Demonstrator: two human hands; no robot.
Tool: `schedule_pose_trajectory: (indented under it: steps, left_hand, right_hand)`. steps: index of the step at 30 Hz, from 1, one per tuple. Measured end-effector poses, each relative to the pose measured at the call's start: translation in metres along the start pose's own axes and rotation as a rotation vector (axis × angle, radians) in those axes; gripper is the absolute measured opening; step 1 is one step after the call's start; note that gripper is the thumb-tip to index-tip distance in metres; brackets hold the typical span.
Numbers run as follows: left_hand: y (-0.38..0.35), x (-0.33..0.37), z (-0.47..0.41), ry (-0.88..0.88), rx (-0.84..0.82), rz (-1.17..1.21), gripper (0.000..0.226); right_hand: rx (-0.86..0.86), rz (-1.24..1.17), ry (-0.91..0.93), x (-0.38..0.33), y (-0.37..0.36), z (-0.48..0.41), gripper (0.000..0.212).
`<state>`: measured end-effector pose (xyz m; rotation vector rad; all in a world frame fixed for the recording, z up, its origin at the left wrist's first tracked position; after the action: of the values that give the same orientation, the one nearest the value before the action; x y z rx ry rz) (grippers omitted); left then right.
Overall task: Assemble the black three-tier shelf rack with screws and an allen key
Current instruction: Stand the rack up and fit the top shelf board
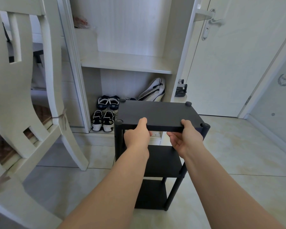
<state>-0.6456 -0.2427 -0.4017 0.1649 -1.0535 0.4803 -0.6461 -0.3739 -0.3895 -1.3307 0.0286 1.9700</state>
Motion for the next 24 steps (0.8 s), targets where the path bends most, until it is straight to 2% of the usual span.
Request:
schedule_pose_trajectory:
  steps: [7,11,16,24]
  left_hand:
    - [0.0,-0.003,0.0,0.011,0.017,0.02,0.045]
    - [0.003,-0.009,0.001,0.053,0.019,0.012,0.05]
    - [0.004,-0.012,-0.002,0.021,0.009,-0.002,0.059]
    - [0.008,-0.022,-0.006,0.021,-0.016,0.025,0.056]
  right_hand:
    - [0.044,0.013,0.029,0.003,-0.001,0.0,0.027]
    - [0.078,0.031,0.008,0.01,0.0,-0.001,0.027]
    - [0.08,0.018,0.02,0.014,0.001,-0.002,0.025]
    - [0.062,0.01,0.041,0.025,0.006,-0.004,0.022]
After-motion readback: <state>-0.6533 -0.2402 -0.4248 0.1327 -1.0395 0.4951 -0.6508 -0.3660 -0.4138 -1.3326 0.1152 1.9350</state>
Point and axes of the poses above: each hand's wrist, its own z-axis away from the middle knuckle, its own y-axis out of the back of the hand, x = y × z, the point moved 1 cm from there along -z, towards the middle knuckle, and after that the axes turned 8 degrees about -z, right-handed, at the moved point
